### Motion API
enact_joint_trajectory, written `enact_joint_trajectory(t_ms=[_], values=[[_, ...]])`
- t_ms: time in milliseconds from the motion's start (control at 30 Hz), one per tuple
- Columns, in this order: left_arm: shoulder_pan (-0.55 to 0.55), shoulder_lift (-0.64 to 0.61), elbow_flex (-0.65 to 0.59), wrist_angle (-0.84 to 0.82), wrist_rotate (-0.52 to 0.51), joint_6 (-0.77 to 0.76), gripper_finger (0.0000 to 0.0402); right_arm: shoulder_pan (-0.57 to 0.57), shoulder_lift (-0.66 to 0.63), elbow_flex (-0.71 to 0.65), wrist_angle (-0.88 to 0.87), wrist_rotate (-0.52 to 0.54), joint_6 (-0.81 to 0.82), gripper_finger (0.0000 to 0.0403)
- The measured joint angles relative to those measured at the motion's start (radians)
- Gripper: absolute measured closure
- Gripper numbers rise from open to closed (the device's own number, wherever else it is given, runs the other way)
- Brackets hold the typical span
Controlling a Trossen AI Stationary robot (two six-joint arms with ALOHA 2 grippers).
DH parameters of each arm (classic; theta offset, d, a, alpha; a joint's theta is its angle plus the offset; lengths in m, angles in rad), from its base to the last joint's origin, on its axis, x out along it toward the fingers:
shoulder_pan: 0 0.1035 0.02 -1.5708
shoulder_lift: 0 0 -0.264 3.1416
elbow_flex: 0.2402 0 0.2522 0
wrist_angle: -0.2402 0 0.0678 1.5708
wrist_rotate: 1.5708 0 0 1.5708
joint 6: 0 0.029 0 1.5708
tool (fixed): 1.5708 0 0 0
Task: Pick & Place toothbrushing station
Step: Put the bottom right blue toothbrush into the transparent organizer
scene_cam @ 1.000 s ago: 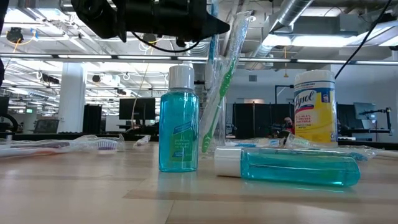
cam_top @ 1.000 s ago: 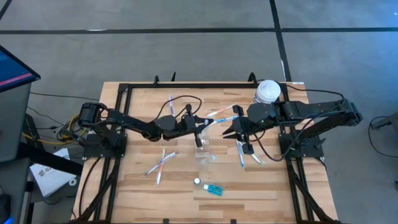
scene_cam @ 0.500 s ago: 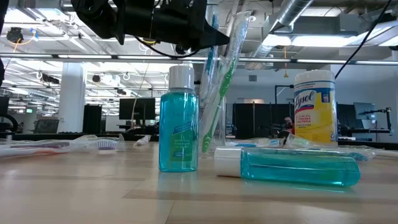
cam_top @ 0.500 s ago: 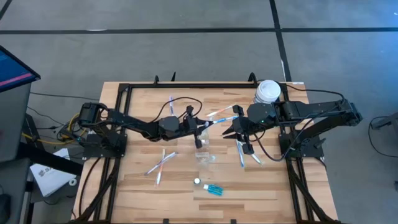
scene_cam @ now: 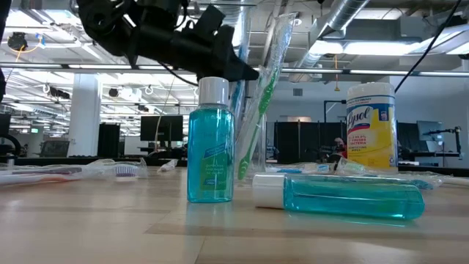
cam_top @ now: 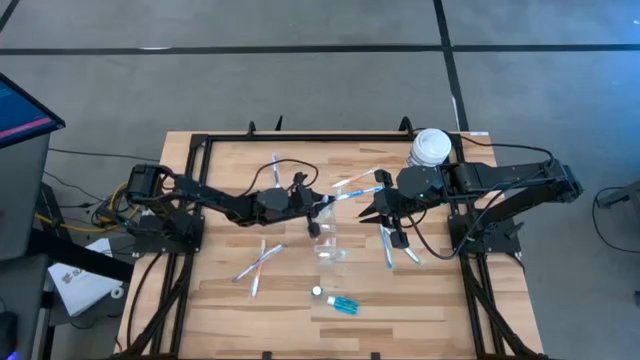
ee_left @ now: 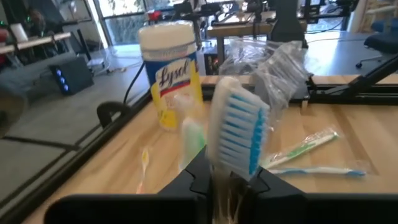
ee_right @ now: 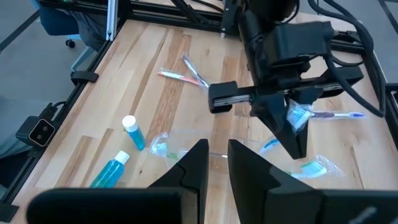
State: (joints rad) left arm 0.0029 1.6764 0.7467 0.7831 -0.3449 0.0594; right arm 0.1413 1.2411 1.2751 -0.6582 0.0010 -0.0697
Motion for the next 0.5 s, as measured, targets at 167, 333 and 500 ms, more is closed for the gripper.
enact_joint_trajectory(t_ms=[167, 333, 500], values=[[0.010, 0.000, -0.014, 0.002, -0.001, -0.042, 0.0386, 0.000, 0.000, 0.000, 0.000, 0.000, 0.000, 0.0351], [0.010, 0.000, -0.023, 0.002, -0.001, -0.042, 0.0384, 0.000, 0.000, 0.000, 0.000, 0.000, 0.000, 0.0351], [0.010, 0.000, -0.023, 0.003, -0.002, -0.047, 0.0386, 0.000, 0.000, 0.000, -0.001, 0.000, 0.000, 0.0351]])
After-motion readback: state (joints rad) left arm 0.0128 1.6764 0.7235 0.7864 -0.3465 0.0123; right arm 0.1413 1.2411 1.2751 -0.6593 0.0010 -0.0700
